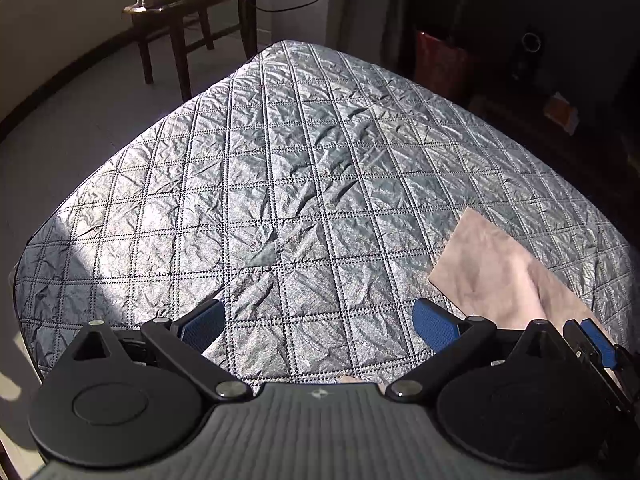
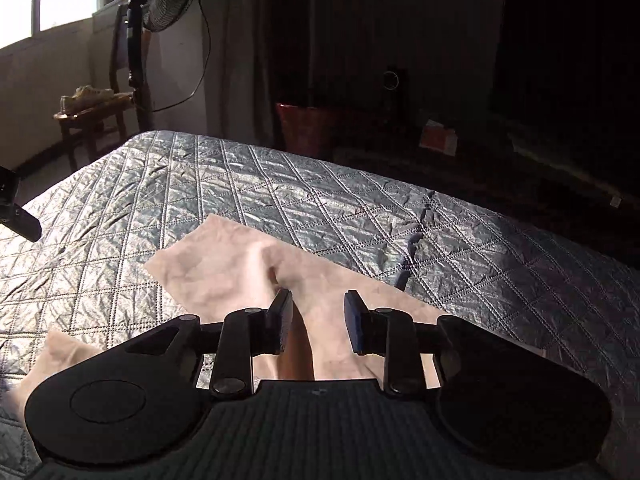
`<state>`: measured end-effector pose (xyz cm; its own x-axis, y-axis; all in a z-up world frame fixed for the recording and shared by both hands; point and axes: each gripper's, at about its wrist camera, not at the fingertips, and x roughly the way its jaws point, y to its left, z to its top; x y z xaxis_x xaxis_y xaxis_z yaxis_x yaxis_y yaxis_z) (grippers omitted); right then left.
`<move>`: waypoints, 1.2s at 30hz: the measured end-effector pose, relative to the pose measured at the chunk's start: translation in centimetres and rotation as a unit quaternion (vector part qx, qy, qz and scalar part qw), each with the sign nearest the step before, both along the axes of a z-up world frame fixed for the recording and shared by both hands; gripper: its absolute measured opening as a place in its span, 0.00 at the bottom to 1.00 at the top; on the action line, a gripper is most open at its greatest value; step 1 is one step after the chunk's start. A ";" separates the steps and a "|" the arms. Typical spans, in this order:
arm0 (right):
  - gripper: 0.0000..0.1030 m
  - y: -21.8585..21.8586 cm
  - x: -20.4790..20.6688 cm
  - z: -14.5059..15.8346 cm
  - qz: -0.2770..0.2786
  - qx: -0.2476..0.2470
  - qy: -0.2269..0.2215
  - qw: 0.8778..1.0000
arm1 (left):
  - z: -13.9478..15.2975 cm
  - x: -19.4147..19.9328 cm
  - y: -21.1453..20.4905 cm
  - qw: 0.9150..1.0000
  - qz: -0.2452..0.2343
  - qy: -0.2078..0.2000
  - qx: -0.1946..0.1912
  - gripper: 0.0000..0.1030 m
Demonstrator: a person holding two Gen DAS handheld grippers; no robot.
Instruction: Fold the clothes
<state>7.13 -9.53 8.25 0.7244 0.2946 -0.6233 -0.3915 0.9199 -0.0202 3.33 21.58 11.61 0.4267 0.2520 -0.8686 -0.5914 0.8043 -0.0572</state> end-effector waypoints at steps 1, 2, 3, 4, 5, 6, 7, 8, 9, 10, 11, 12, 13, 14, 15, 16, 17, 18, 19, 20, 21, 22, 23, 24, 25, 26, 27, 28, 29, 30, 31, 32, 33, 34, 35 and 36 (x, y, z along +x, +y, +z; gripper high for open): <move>0.53 -0.9 -1.1 -0.3 -0.002 -0.013 0.003 1.000 | 0.0 0.0 -0.1 1.000 0.000 0.000 -0.001 0.97; 0.54 -1.6 -2.2 -0.6 -0.001 -0.030 0.006 1.000 | -0.1 0.0 -0.2 1.000 -0.001 0.001 -0.002 0.97; 0.54 -1.8 -3.5 -1.1 0.009 -0.046 0.010 0.999 | -0.1 0.1 -0.4 1.000 -0.003 0.001 -0.002 0.97; 0.53 -1.7 -4.7 -1.7 0.023 -0.062 0.014 0.998 | -0.1 0.1 -0.6 1.000 -0.005 0.001 -0.002 0.97; 0.51 -1.5 -6.0 -2.2 0.037 -0.077 0.018 0.996 | -0.2 0.1 -0.8 1.000 -0.008 0.001 -0.001 0.97; 0.49 -0.8 -7.2 -2.6 0.045 -0.083 0.022 0.995 | -0.2 0.2 -1.1 1.000 -0.011 0.002 0.000 0.97; 0.45 -0.2 -8.1 -2.9 0.047 -0.081 0.026 0.995 | -0.3 0.3 -1.4 1.000 -0.014 0.003 0.001 0.97; 0.45 0.3 -8.9 -3.1 0.046 -0.077 0.030 0.996 | -0.4 0.4 -1.7 1.000 -0.017 0.005 0.003 0.97; 0.45 0.5 -9.2 -3.5 0.046 -0.071 0.044 0.995 | -0.5 0.5 -2.0 1.000 -0.020 0.007 0.004 0.97; 0.44 0.7 -9.3 -4.0 0.046 -0.064 0.062 0.995 | -0.6 0.7 -2.2 1.000 -0.023 0.009 0.005 0.97; 0.42 0.8 -9.5 -4.6 0.050 -0.066 0.080 0.993 | -0.7 0.8 -2.5 1.000 -0.026 0.011 0.006 0.97; 0.42 0.8 -9.9 -4.8 0.061 -0.071 0.087 0.992 | -0.8 1.0 -2.7 0.999 -0.029 0.013 0.008 0.97; 0.44 0.8 -10.3 -4.8 0.075 -0.076 0.089 0.990 | -0.8 1.1 -3.0 0.999 -0.033 0.015 0.010 0.97; 0.44 0.7 -10.8 -4.9 0.088 -0.080 0.091 0.989 | -0.9 1.2 -3.2 0.999 -0.037 0.016 0.011 0.97; 0.45 0.5 -11.3 -4.6 0.098 -0.084 0.091 0.987 | -0.9 1.2 -3.4 0.999 -0.041 0.017 0.012 0.97; 0.45 0.1 -11.7 -4.2 0.105 -0.088 0.091 0.986 | -0.8 1.3 -3.4 0.999 -0.043 0.017 0.013 0.97; 0.47 -0.4 -12.1 -3.8 0.105 -0.091 0.083 0.987 | -0.8 1.4 -3.5 0.999 -0.045 0.016 0.014 0.97; 0.50 -1.3 -12.3 -3.4 0.092 -0.097 0.073 0.988 | -0.7 1.4 -3.5 0.999 -0.045 0.015 0.016 0.97; 0.55 -2.3 -12.5 -3.1 0.074 -0.106 0.062 0.990 | -0.7 1.4 -3.6 0.999 -0.046 0.016 0.017 0.97; 0.55 -3.5 -12.6 -2.8 0.056 -0.112 0.055 0.991 | -0.7 1.4 -3.7 0.998 -0.049 0.016 0.018 0.97; 0.55 -4.7 -12.7 -2.5 0.037 -0.116 0.049 0.991 | -0.7 1.3 -3.8 0.998 -0.053 0.017 0.018 0.97; 0.55 -6.0 -12.8 -2.3 0.020 -0.127 0.042 0.991 | -0.7 1.3 -3.9 0.998 -0.061 0.019 0.022 0.97; 0.55 -7.0 -12.9 -2.4 0.010 -0.146 0.037 0.988 | -0.8 1.3 -4.1 0.997 -0.069 0.020 0.026 0.97; 0.55 -7.9 -13.1 -2.4 0.003 -0.169 0.034 0.985 | -0.8 1.3 -4.3 0.996 -0.076 0.022 0.033 0.97; 0.55 -8.6 -13.4 -2.6 0.001 -0.190 0.030 0.981 | -0.8 1.2 -4.5 0.995 -0.088 0.022 0.040 0.97; 0.55 -9.1 -13.9 -2.9 0.006 -0.215 0.024 0.976 | -0.7 1.1 -4.7 0.994 -0.100 0.023 0.047 0.97; 0.55 -9.6 -14.4 -3.3 0.012 -0.242 0.017 0.970 | -0.7 1.0 -4.9 0.992 -0.113 0.021 0.055 0.97; 0.55 -10.0 -14.9 -3.7 0.019 -0.269 0.010 0.963 | -0.6 0.8 -5.1 0.990 -0.125 0.019 0.066 0.97; 0.55 -10.5 -15.4 -4.2 0.028 -0.294 0.006 0.955 | -0.7 0.3 -5.3 0.987 -0.140 0.019 0.079 0.97; 0.55 -10.8 -15.8 -4.5 0.036 -0.308 0.003 0.951 | -0.8 -0.1 -5.6 0.983 -0.155 0.019 0.093 0.97; 0.55 -11.1 -16.1 -4.6 0.040 -0.313 0.001 0.949 | -0.9 -0.6 -5.8 0.979 -0.171 0.019 0.106 0.97; 0.56 -11.3 -16.2 -4.7 0.041 -0.313 0.001 0.949 | -0.9 -1.0 -6.0 0.975 -0.187 0.019 0.119 0.97; 0.56 -11.4 -16.2 -4.7 0.042 -0.313 0.001 0.949 | -1.2 -1.5 -6.0 0.972 -0.200 0.022 0.123 0.97; 0.56 -11.5 -16.3 -4.8 0.044 -0.314 0.000 0.948 | -1.6 -2.2 -6.0 0.969 -0.214 0.028 0.119 0.97; 0.57 -11.5 -16.4 -4.9 0.045 -0.315 0.000 0.948 | -2.1 -3.0 -5.9 0.967 -0.230 0.034 0.108 0.95; 0.58 -11.5 -16.4 -5.0 0.049 -0.321 -0.002 0.946 | -2.4 -3.6 -5.9 0.964 -0.245 0.037 0.100 0.93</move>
<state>-9.31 -21.08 3.26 0.7153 -0.0774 -0.6946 -0.4739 0.6767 -0.5634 -0.28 15.72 9.18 0.4755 0.2011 -0.8564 -0.1341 0.9787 0.1554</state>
